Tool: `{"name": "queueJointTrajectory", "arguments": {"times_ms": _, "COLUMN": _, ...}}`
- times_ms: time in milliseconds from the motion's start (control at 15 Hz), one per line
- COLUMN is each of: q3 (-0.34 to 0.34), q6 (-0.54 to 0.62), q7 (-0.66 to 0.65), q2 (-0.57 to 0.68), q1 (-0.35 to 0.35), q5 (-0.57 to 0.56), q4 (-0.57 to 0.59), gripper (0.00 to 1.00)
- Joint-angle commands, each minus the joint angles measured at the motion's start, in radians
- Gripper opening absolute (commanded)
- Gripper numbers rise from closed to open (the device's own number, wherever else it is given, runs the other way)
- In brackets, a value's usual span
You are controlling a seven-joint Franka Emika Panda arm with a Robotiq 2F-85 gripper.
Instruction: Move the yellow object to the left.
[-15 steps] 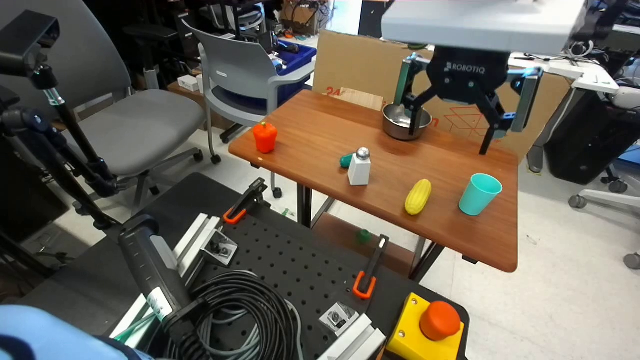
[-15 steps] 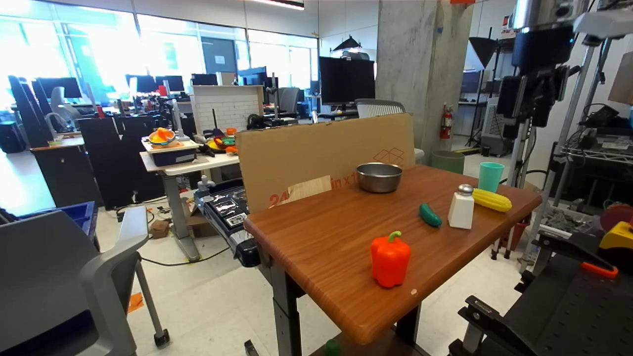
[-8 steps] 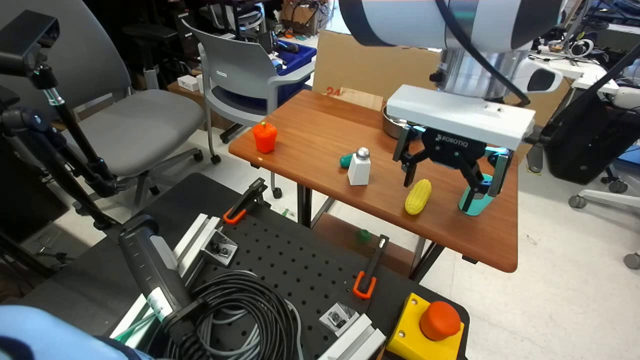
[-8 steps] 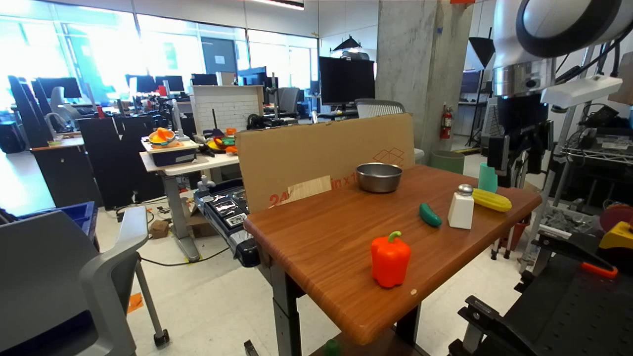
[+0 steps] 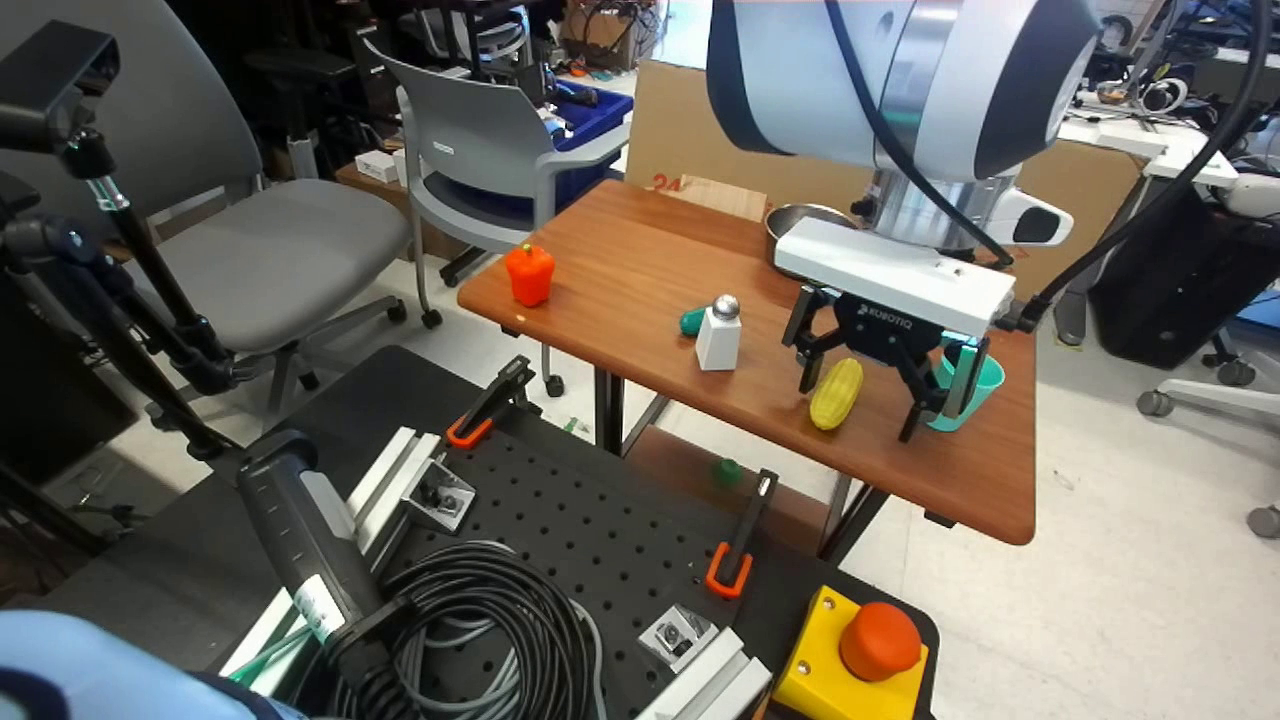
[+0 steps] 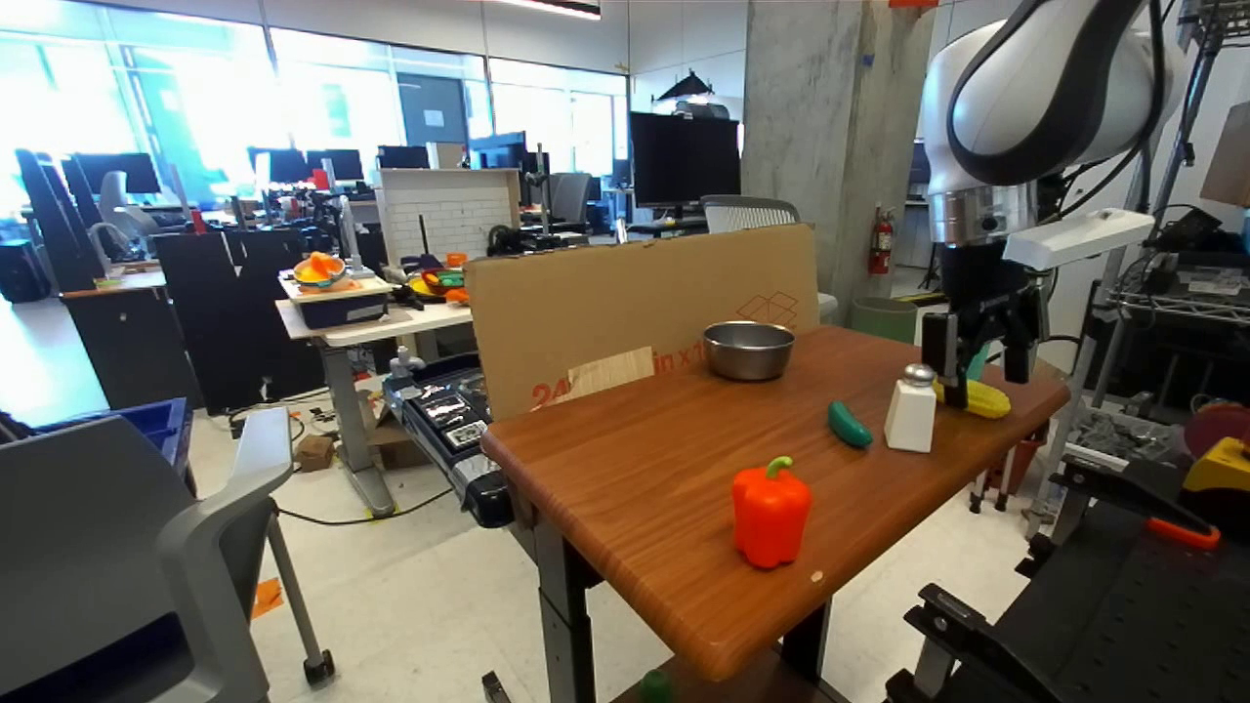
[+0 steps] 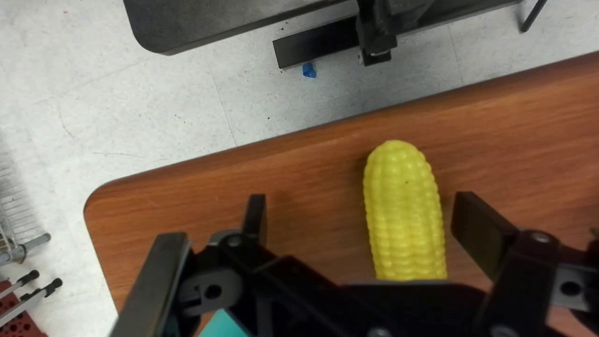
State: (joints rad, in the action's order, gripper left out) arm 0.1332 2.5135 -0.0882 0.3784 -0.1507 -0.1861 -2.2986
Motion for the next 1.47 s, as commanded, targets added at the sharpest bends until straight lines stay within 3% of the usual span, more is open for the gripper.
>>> {"name": "queueJointTrajectory", "arguments": {"times_ms": 0, "q3": -0.007, "q6": 0.0, "q7": 0.034, "q2": 0.06, "q1": 0.006, "q5": 0.053, "q4": 0.056, "gripper": 0.75}}
{"name": "queueJointTrajectory", "arguments": {"times_ms": 133, "q3": 0.0, "q6": -0.013, "q7": 0.019, "q2": 0.086, "q1": 0.017, "q5": 0.048, "q4": 0.079, "gripper": 0.66}}
{"name": "queueJointTrajectory", "arguments": {"times_ms": 600, "q3": 0.014, "q6": -0.053, "q7": -0.019, "q2": 0.061, "q1": 0.05, "q5": 0.026, "q4": 0.109, "gripper": 0.12}}
{"name": "queueJointTrajectory", "arguments": {"times_ms": 1067, "q3": -0.023, "q6": -0.089, "q7": -0.053, "q2": -0.001, "q1": 0.133, "q5": 0.03, "q4": 0.182, "gripper": 0.1}}
{"name": "queueJointTrajectory", "arguments": {"times_ms": 1400, "q3": -0.097, "q6": -0.109, "q7": -0.067, "q2": -0.043, "q1": 0.211, "q5": 0.044, "q4": 0.22, "gripper": 0.1}}
